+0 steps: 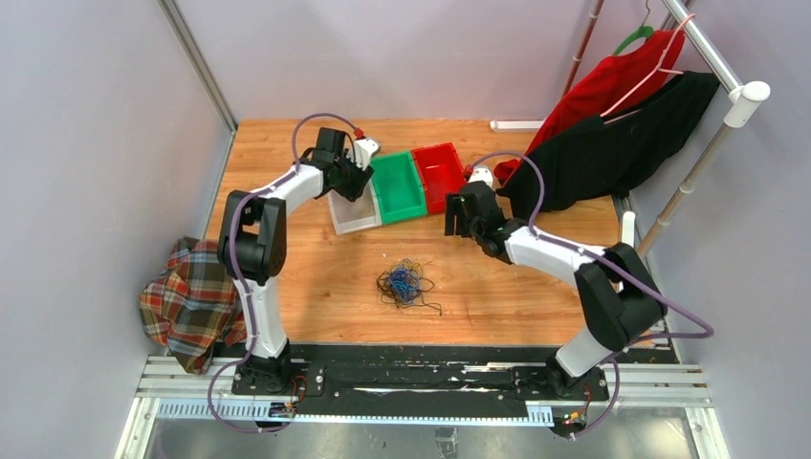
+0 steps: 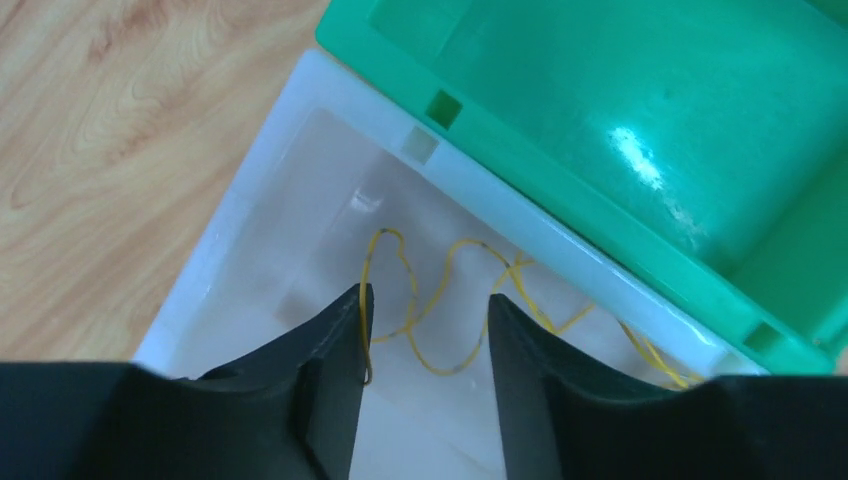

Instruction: Untangle the cables

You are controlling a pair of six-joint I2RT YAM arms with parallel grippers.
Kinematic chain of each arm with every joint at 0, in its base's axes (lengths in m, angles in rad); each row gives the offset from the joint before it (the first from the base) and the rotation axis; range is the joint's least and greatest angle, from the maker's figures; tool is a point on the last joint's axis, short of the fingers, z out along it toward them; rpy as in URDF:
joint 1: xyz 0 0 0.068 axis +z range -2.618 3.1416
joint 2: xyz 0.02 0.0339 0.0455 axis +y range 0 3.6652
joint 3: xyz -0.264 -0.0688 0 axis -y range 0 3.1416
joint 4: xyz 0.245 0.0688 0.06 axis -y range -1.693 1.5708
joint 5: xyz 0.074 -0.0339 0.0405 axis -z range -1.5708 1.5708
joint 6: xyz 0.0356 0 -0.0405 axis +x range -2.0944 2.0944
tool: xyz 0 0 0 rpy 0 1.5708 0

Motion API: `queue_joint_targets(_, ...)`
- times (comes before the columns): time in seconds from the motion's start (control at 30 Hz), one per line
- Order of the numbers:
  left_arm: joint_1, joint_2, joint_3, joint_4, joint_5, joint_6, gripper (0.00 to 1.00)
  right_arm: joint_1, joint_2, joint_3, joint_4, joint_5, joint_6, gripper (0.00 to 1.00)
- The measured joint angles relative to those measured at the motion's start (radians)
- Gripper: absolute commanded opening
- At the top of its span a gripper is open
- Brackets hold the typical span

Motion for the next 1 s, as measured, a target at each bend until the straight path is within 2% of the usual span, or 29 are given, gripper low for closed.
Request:
queue_joint_targets(0.1,0.000,-0.050,-0.002,-0.059,0.003,0.010,0.79,-0.001,0.062,0.003,0.029,-0.013,-0.006,0.65)
queue_joint_targets(0.17,0.000,-0.107,0.000,-0.095,0.013,0.008,0.88,-0.003,0.108,0.008,0.045,-0.025,-0.010,0.61)
queue_joint_targets(0.23,0.000,-0.157,0.019,-0.139,0.027,-0.001,0.92,-0.005,0.142,0.008,0.060,-0.030,-0.011,0.55)
queue_joint_targets(0.3,-0.001,-0.200,0.058,-0.183,0.045,-0.016,0.94,-0.007,0.180,0.012,0.070,-0.035,-0.011,0.43)
queue_joint_targets(0.33,-0.001,-0.216,0.074,-0.198,0.054,-0.022,0.99,-0.007,0.196,0.016,0.070,-0.037,-0.011,0.36)
queue_joint_targets(0.47,-0.001,-0.290,0.093,-0.262,0.091,-0.046,0.98,-0.009,0.227,0.025,0.069,-0.045,-0.014,0.02)
queue_joint_targets(0.7,-0.001,-0.392,0.081,-0.357,0.175,-0.090,0.98,-0.011,0.111,0.024,0.066,-0.107,-0.012,0.01)
queue_joint_targets(1.0,-0.001,-0.514,-0.008,-0.375,0.290,-0.137,0.98,-0.011,-0.108,0.027,0.096,-0.329,-0.022,0.01)
